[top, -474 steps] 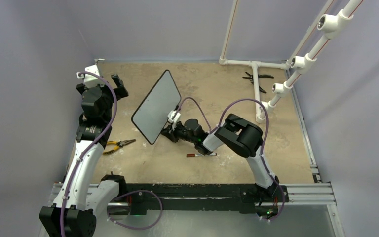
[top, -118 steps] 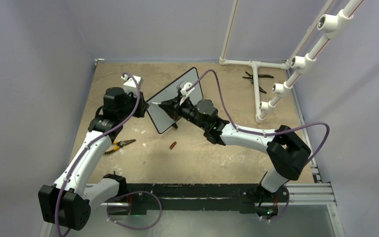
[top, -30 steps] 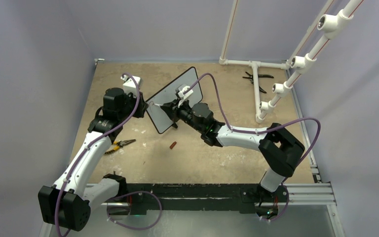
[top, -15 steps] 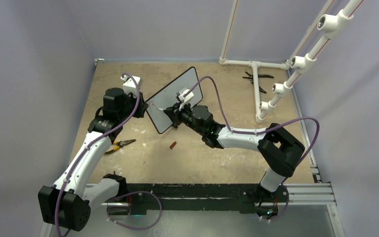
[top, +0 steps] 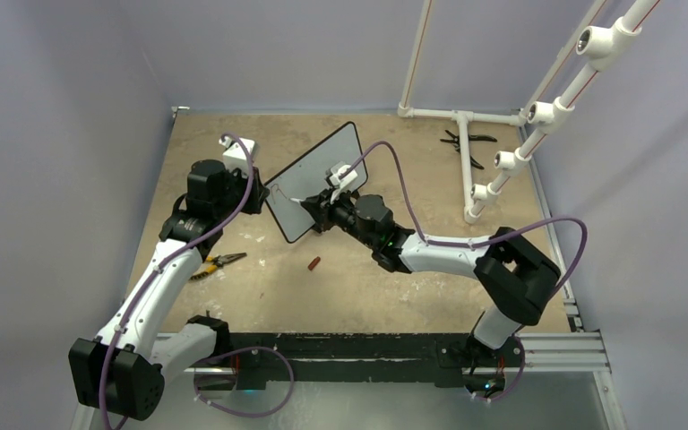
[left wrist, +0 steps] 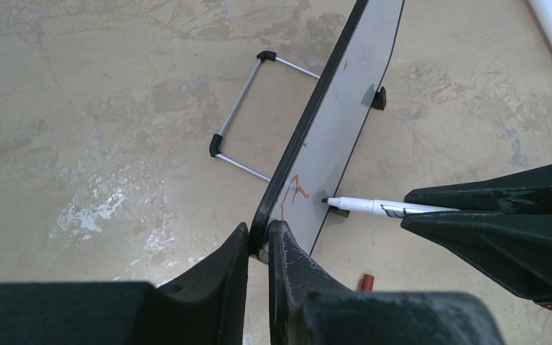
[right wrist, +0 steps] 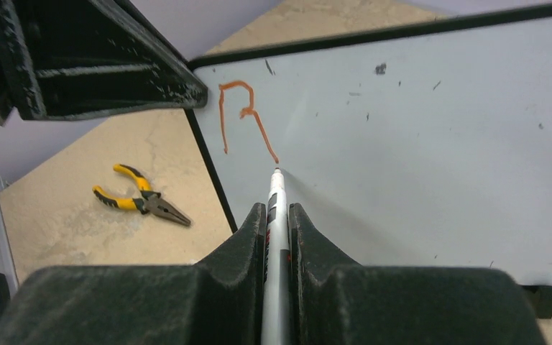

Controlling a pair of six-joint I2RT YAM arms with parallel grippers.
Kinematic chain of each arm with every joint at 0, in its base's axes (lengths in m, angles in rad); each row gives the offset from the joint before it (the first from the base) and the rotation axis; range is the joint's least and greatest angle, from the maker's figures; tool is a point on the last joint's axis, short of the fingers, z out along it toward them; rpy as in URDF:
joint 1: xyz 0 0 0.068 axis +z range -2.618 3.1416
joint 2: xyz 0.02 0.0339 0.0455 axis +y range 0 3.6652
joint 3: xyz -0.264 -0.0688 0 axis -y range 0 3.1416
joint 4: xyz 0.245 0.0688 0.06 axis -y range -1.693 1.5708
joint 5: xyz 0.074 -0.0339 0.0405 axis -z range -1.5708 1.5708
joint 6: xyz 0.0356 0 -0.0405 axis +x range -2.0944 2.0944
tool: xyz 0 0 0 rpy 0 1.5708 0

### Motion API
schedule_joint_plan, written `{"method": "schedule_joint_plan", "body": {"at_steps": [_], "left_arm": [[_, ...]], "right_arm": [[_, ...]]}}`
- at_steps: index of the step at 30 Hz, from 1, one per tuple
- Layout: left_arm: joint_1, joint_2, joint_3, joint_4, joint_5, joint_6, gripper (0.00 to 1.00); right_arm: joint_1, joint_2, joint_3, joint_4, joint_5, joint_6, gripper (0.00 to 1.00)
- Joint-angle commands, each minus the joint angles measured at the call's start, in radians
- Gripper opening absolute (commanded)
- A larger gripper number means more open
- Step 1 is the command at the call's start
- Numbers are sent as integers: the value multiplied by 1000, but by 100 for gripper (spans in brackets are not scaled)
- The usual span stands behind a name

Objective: Write a sentence on the whiteboard

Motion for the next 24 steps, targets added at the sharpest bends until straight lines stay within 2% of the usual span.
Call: {"method": "schedule_joint_plan", "body": {"at_steps": [1, 10, 20, 24], "left_arm": [[6, -25, -1, 35, -36, 10, 0], [7, -29, 1, 33, -44, 12, 1], [7, -54, 61, 27, -34, -2, 43], [7, -27, 108, 34, 7, -11, 50]], "right_arm": [[1, -58, 0, 78, -3, 1, 0], [1, -70, 11, 80, -7, 12, 0], [-2, -171, -39, 43, -75, -11, 0], [-10, -199, -48, 25, -132, -30, 0]]}}
